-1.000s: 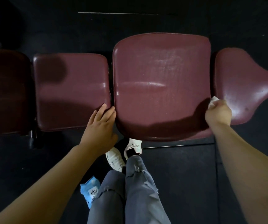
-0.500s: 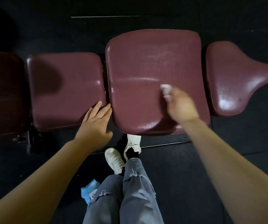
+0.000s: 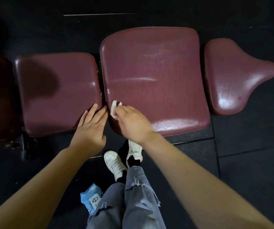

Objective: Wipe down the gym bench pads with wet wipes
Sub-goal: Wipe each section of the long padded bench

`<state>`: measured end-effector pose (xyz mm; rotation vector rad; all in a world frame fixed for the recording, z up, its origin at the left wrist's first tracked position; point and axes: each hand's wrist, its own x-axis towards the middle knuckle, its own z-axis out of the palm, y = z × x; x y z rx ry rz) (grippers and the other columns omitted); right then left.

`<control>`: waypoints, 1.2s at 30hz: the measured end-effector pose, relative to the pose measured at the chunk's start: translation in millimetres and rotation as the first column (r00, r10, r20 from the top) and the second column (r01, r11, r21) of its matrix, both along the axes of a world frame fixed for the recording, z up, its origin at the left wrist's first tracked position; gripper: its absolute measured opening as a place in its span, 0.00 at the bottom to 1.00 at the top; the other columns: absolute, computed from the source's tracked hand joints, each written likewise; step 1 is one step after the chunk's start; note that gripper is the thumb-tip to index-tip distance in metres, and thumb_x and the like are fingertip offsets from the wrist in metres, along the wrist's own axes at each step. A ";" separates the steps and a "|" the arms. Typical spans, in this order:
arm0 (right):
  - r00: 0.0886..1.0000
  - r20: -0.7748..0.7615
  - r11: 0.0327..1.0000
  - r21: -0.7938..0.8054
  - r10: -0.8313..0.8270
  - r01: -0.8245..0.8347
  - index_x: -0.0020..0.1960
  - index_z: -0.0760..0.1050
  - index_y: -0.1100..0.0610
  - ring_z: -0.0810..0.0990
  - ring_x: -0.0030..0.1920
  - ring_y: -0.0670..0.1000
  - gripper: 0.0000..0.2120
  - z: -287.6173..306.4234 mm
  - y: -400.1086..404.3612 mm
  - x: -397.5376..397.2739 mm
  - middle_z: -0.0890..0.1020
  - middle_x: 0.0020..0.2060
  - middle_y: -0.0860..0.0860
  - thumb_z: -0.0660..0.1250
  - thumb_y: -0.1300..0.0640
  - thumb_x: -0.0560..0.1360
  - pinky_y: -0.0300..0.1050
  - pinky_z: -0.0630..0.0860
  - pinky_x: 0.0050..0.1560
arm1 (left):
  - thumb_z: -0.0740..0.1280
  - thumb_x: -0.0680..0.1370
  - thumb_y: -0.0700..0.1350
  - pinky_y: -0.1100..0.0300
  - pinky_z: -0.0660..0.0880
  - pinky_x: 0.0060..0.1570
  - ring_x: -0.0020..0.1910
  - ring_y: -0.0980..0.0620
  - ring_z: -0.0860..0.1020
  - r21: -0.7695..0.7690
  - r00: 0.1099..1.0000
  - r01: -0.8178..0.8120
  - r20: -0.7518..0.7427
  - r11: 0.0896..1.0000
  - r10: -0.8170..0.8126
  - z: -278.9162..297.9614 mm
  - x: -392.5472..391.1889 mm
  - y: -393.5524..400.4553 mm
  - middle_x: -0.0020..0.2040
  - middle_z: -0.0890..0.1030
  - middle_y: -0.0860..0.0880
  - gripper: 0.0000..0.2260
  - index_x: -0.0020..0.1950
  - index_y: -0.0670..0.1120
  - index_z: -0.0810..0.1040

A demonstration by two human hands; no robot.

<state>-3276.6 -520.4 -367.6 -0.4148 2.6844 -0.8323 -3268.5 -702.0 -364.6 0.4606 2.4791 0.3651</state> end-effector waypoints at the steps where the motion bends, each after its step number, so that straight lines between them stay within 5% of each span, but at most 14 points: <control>1: 0.999 -0.018 0.999 0.017 0.038 -0.037 0.56 0.76 0.57 0.79 0.49 0.61 0.14 -0.6 22.1 0.9 0.82 0.49 0.58 0.62 0.66 0.72 0.53 0.77 0.49 | 0.55 0.70 0.46 0.59 0.31 0.73 0.79 0.53 0.39 0.000 1.000 0.001 -0.008 1.000 -0.001 -1.1 1.1 -1.6 0.81 0.50 0.53 0.37 0.81 0.46 0.53; 4: 0.954 -0.041 0.935 0.189 -0.299 0.301 0.64 0.75 0.54 0.81 0.53 0.60 0.18 -2.7 115.0 12.7 0.83 0.54 0.59 0.58 0.64 0.77 0.48 0.75 0.54 | 0.54 0.70 0.47 0.58 0.32 0.74 0.79 0.53 0.39 0.018 1.000 -0.004 -0.016 1.000 0.005 -2.7 -0.4 -2.9 0.81 0.51 0.54 0.37 0.81 0.46 0.53; 6: 0.676 -0.043 0.635 0.304 -0.736 0.710 0.59 0.76 0.60 0.80 0.53 0.62 0.12 -1.8 183.1 32.7 0.82 0.52 0.62 0.59 0.65 0.78 0.47 0.73 0.51 | 0.55 0.71 0.46 0.57 0.33 0.75 0.80 0.52 0.40 0.026 1.000 -0.017 -0.012 1.000 0.017 -2.2 -0.8 -1.4 0.81 0.51 0.53 0.36 0.81 0.45 0.54; 8: 0.387 -0.017 0.360 0.332 -0.922 0.872 0.56 0.74 0.60 0.79 0.55 0.63 0.09 -4.3 211.5 48.9 0.82 0.51 0.61 0.58 0.63 0.79 0.48 0.72 0.53 | 0.59 0.74 0.44 0.55 0.35 0.76 0.80 0.52 0.40 0.025 0.999 -0.033 -0.003 0.999 0.033 -1.8 -0.5 -0.8 0.81 0.51 0.53 0.35 0.81 0.45 0.53; 10: 0.311 -0.046 0.287 0.274 -0.949 0.918 0.53 0.74 0.59 0.79 0.54 0.62 0.09 -12.9 194.6 47.5 0.82 0.50 0.59 0.57 0.63 0.78 0.48 0.72 0.54 | 0.60 0.73 0.43 0.54 0.36 0.77 0.80 0.51 0.41 0.032 0.999 -0.030 -0.013 0.999 0.031 -2.5 0.7 -0.5 0.81 0.53 0.52 0.35 0.81 0.44 0.55; 12: 0.406 -0.124 0.387 0.148 -0.906 0.910 0.49 0.76 0.59 0.80 0.50 0.61 0.09 -13.8 152.8 34.1 0.82 0.47 0.57 0.59 0.66 0.75 0.48 0.72 0.53 | 0.57 0.70 0.46 0.53 0.37 0.77 0.80 0.50 0.43 0.029 0.999 -0.025 -0.025 0.999 0.025 -2.6 1.1 -0.1 0.81 0.54 0.52 0.37 0.80 0.44 0.56; 14: 0.618 -0.149 0.616 0.064 -0.772 0.785 0.46 0.76 0.60 0.80 0.43 0.61 0.09 -11.4 95.8 25.4 0.82 0.42 0.58 0.60 0.69 0.71 0.50 0.74 0.46 | 0.56 0.70 0.48 0.55 0.35 0.76 0.80 0.50 0.42 0.021 1.000 -0.019 -0.022 1.000 0.020 -3.1 1.3 0.0 0.81 0.54 0.52 0.37 0.80 0.44 0.56; 18: 0.991 -0.040 0.992 0.029 -0.124 0.125 0.48 0.78 0.60 0.79 0.40 0.60 0.16 8.4 -8.4 34.2 0.81 0.39 0.56 0.65 0.72 0.63 0.49 0.74 0.40 | 0.56 0.70 0.49 0.59 0.33 0.74 0.80 0.52 0.41 0.011 0.999 -0.030 -0.018 1.000 0.030 -0.8 -0.7 1.5 0.81 0.53 0.53 0.37 0.80 0.44 0.56; 21: 0.983 -0.034 0.984 0.026 0.179 -0.178 0.66 0.73 0.58 0.79 0.51 0.58 0.29 3.6 21.6 30.3 0.82 0.54 0.56 0.63 0.70 0.66 0.50 0.75 0.53 | 0.60 0.75 0.44 0.59 0.33 0.74 0.79 0.53 0.39 0.002 0.999 -0.045 0.007 0.999 0.045 2.9 -3.8 3.8 0.81 0.51 0.53 0.34 0.81 0.45 0.53; 24: 0.992 -0.006 0.984 0.127 -0.128 0.128 0.65 0.75 0.56 0.81 0.53 0.58 0.23 -0.6 101.2 31.6 0.83 0.54 0.56 0.59 0.68 0.73 0.46 0.73 0.55 | 0.63 0.75 0.41 0.58 0.32 0.74 0.79 0.53 0.38 0.009 0.999 -0.053 0.012 0.999 0.053 6.2 -4.1 4.6 0.81 0.49 0.54 0.36 0.81 0.45 0.52; 27: 0.669 -0.008 0.632 0.319 -0.743 0.706 0.52 0.76 0.60 0.80 0.48 0.64 0.07 2.6 180.2 59.3 0.82 0.47 0.61 0.59 0.64 0.78 0.50 0.73 0.46 | 0.63 0.75 0.39 0.59 0.31 0.73 0.79 0.52 0.39 0.011 0.999 -0.052 -0.003 0.999 0.052 6.8 -3.3 5.1 0.81 0.50 0.53 0.35 0.81 0.45 0.53; 32: 0.228 -0.019 0.223 0.139 -0.973 0.965 0.54 0.74 0.62 0.79 0.55 0.62 0.07 -6.5 153.3 71.6 0.81 0.55 0.59 0.59 0.64 0.79 0.46 0.70 0.53 | 0.59 0.73 0.40 0.62 0.29 0.72 0.80 0.52 0.40 0.022 0.997 -0.070 -0.024 0.997 0.070 2.9 0.2 5.1 0.81 0.52 0.53 0.35 0.80 0.44 0.56; 34: 0.292 -0.069 0.292 0.014 -0.954 0.956 0.52 0.76 0.61 0.80 0.53 0.60 0.07 -7.2 107.0 64.1 0.82 0.53 0.57 0.61 0.66 0.78 0.44 0.70 0.54 | 0.56 0.70 0.43 0.63 0.28 0.71 0.80 0.52 0.40 0.014 0.997 -0.066 -0.028 0.998 0.066 1.4 0.4 4.3 0.81 0.52 0.54 0.36 0.80 0.45 0.55; 36: 0.533 -0.070 0.534 0.012 -0.843 0.846 0.50 0.77 0.60 0.80 0.43 0.59 0.08 -3.8 54.5 59.3 0.82 0.44 0.57 0.62 0.68 0.75 0.47 0.73 0.46 | 0.57 0.71 0.42 0.62 0.28 0.71 0.79 0.53 0.39 0.004 0.998 -0.063 -0.012 0.998 0.063 0.8 -0.1 4.9 0.81 0.51 0.54 0.36 0.81 0.45 0.54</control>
